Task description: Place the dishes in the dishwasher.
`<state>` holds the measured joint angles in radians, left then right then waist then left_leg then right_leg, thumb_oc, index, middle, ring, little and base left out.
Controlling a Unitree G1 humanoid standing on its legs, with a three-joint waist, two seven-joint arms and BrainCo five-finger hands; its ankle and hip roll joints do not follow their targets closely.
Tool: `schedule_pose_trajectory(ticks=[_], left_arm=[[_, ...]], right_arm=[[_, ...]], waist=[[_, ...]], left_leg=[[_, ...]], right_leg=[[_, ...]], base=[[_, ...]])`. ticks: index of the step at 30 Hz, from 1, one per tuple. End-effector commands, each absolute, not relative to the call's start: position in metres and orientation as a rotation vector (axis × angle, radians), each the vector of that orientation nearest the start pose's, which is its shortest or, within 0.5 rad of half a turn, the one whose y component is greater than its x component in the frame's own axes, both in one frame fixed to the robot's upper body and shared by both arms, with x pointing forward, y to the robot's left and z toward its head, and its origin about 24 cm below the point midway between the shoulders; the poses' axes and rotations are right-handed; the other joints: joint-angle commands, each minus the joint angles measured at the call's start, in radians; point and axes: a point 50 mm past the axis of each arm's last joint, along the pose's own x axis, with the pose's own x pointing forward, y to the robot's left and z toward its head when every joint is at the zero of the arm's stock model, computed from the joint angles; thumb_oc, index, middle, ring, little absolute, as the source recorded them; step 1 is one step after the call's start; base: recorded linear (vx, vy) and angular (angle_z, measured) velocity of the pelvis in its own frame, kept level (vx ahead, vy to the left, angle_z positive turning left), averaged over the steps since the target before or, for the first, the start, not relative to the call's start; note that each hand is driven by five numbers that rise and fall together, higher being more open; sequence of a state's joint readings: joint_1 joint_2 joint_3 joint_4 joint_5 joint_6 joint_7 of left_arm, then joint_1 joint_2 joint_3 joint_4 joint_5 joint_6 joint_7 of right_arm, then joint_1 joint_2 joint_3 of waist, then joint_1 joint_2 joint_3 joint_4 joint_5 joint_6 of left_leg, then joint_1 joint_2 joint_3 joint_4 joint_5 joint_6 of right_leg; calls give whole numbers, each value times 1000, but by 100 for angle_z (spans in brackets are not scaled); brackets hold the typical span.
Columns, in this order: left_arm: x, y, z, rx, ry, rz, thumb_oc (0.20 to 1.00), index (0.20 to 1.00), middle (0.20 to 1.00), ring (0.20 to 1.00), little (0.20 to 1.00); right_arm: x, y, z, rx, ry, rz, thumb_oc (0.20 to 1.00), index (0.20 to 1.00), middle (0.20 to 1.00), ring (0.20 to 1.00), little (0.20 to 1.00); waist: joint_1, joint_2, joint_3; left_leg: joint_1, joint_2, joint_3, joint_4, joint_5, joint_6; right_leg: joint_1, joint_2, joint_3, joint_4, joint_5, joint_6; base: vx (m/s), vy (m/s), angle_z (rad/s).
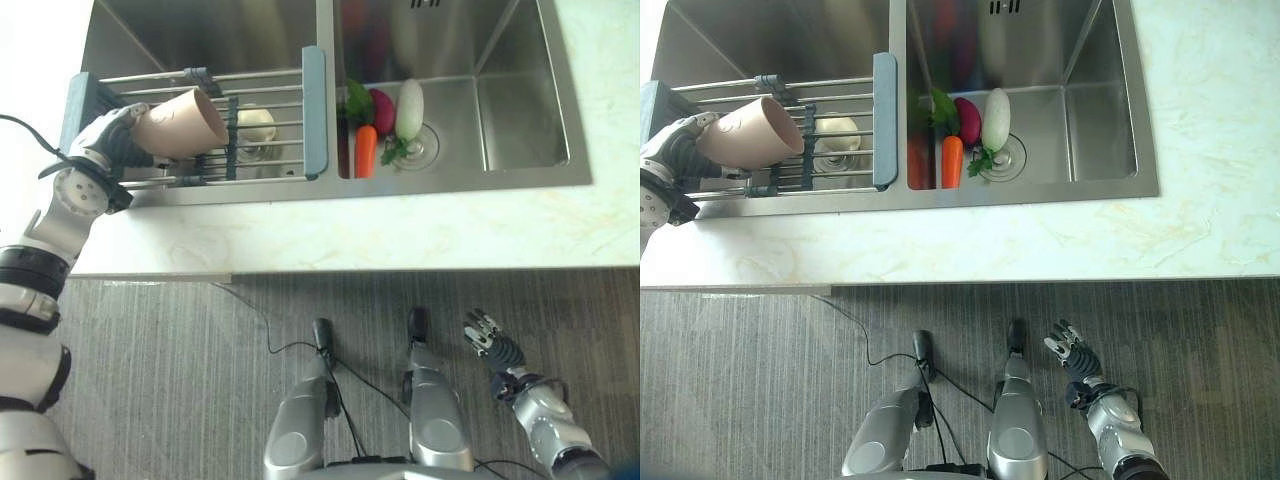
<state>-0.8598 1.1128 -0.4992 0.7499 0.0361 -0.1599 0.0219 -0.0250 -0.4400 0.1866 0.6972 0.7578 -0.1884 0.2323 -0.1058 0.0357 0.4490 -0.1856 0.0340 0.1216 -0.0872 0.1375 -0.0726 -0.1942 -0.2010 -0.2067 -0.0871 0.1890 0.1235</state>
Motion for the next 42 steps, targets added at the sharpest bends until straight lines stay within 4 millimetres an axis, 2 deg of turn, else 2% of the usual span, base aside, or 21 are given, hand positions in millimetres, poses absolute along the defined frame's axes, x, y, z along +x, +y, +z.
schedule_pose_trajectory(ticks=[1,3,7,9,11,14,20,25,28,30,32,33,34,35,36,37,38,39,40,41,42], left_arm=[[340,345,234,1177,-165,248,200,200,200,200,200],[337,342,237,1169,-236,275,200,200,200,200,200],[323,324,265,1255,-600,435,200,200,200,200,200],[316,316,276,1251,-728,489,200,200,200,200,200],[306,298,273,1236,-890,517,200,200,200,200,200],[298,280,264,1206,-1017,567,200,200,200,200,200],[277,282,252,1263,-1042,641,200,200,200,200,200],[267,288,246,1284,-983,647,200,200,200,200,200],[253,291,219,1195,-876,597,200,200,200,200,200],[249,291,209,1164,-848,580,200,200,200,200,200],[240,289,188,1093,-778,548,200,200,200,200,200],[239,285,185,1068,-771,524,200,200,200,200,200],[240,281,184,1038,-770,502,200,200,200,200,200],[242,275,183,1005,-781,467,200,200,200,200,200],[245,267,183,971,-802,435,200,200,200,200,200],[245,267,183,971,-802,435,200,200,200,200,200],[246,260,182,931,-824,413,200,200,200,200,200],[241,259,174,955,-832,429,200,200,200,200,200],[241,259,174,956,-832,430,200,200,200,200,200],[237,264,172,956,-813,442,200,200,200,200,200],[235,265,173,959,-817,442,200,200,200,200,200]], right_arm=[[208,-265,-58,248,390,-44,1000,1000,1000,1000,1000],[206,-265,-60,254,395,-49,1000,1000,1000,1000,1000],[193,-263,-71,285,420,-69,1000,1000,1000,1000,1000],[186,-262,-78,299,435,-78,1000,1000,1000,1000,1000],[174,-257,-89,323,472,-93,1000,1000,1000,1000,1000],[162,-249,-103,343,535,-110,1000,1000,1000,1000,1000],[145,-243,-119,410,627,-172,1000,1000,1000,1000,1000],[137,-244,-123,420,659,-190,1000,1000,1000,1000,1000],[134,-246,-127,402,707,-180,1000,1000,1000,1000,1000],[137,-246,-127,388,725,-160,1000,1000,1000,1000,1000],[142,-248,-126,341,749,-132,1000,1000,1000,1000,1000],[143,-249,-126,331,751,-140,1000,1000,1000,1000,1000],[142,-250,-127,340,755,-160,1000,1000,1000,1000,1000],[142,-251,-127,360,747,-200,1000,1000,1000,1000,1000],[143,-254,-127,382,733,-244,1000,1000,1000,1000,1000],[143,-254,-127,382,733,-244,1000,1000,1000,1000,1000],[146,-257,-125,403,711,-282,1000,1000,1000,1000,1000],[155,-262,-120,406,681,-301,1000,1000,1000,1000,1000],[156,-262,-120,405,681,-301,1000,1000,1000,1000,1000],[155,-263,-120,414,686,-301,1000,1000,1000,1000,1000],[152,-262,-121,420,685,-305,1000,1000,1000,1000,1000]], waist=[[4,20,-32],[7,19,-41],[25,17,-79],[37,18,-100],[55,18,-141],[67,18,-200],[91,26,-293],[112,29,-320],[168,28,-335],[187,25,-332],[231,23,-317],[242,18,-306],[239,12,-298],[239,4,-294],[238,-10,-280],[238,-10,-280],[232,-26,-267],[228,-22,-259],[227,-23,-258],[243,-15,-262],[247,-12,-263]], left_leg=[[62,-4,-12,0,-160,16],[67,-4,-12,0,-161,17],[89,2,-10,0,-163,17],[96,7,-12,0,-164,17],[113,17,-22,0,-163,15],[143,34,-31,0,-163,9],[202,59,-40,0,-174,-10],[221,70,-67,0,-172,-24],[223,96,-110,28,-149,-55],[207,102,-119,61,-152,-64],[160,95,-151,132,-131,-78],[140,86,-102,163,-129,-81],[121,81,-19,193,-127,-79],[117,80,43,223,-146,-87],[103,76,128,291,-161,-77],[103,76,128,291,-161,-77],[98,74,207,364,-196,-52],[156,45,200,266,-229,-13],[160,42,200,261,-228,-12],[183,6,130,217,-227,2],[196,1,117,200,-225,10]], right_leg=[[-37,-116,44,53,-7,124],[-32,-114,41,56,-13,123],[-2,-108,15,71,-45,119],[12,-102,0,80,-64,115],[46,-82,-19,87,-102,103],[93,-64,-37,83,-136,92],[188,-29,-60,38,-176,77],[239,-5,-74,19,-195,57],[294,31,-94,4,-228,10],[305,30,-111,0,-231,0],[332,42,-149,0,-244,-22],[354,44,-190,0,-250,-25],[370,41,-238,0,-248,-25],[390,42,-268,0,-260,-22],[406,36,-320,0,-255,-25],[406,36,-320,0,-255,-25],[415,35,-360,5,-247,-32],[401,46,-360,62,-260,-31],[401,44,-360,65,-262,-30],[391,59,-339,121,-289,-30],[385,61,-338,161,-308,-34]], base=[[-33,-44,-2],[-33,-66,-2],[-45,-112,4],[-47,-142,14],[-27,-249,10],[33,-280,22],[67,-189,8],[33,-185,5],[25,-300,25],[-4,-179,52],[-42,-189,47],[-98,-151,43],[-48,-155,94],[-83,-156,148],[-33,-117,223],[-134,-89,256],[-108,94,235],[-107,98,188],[6,194,163],[55,98,138],[55,106,75]])
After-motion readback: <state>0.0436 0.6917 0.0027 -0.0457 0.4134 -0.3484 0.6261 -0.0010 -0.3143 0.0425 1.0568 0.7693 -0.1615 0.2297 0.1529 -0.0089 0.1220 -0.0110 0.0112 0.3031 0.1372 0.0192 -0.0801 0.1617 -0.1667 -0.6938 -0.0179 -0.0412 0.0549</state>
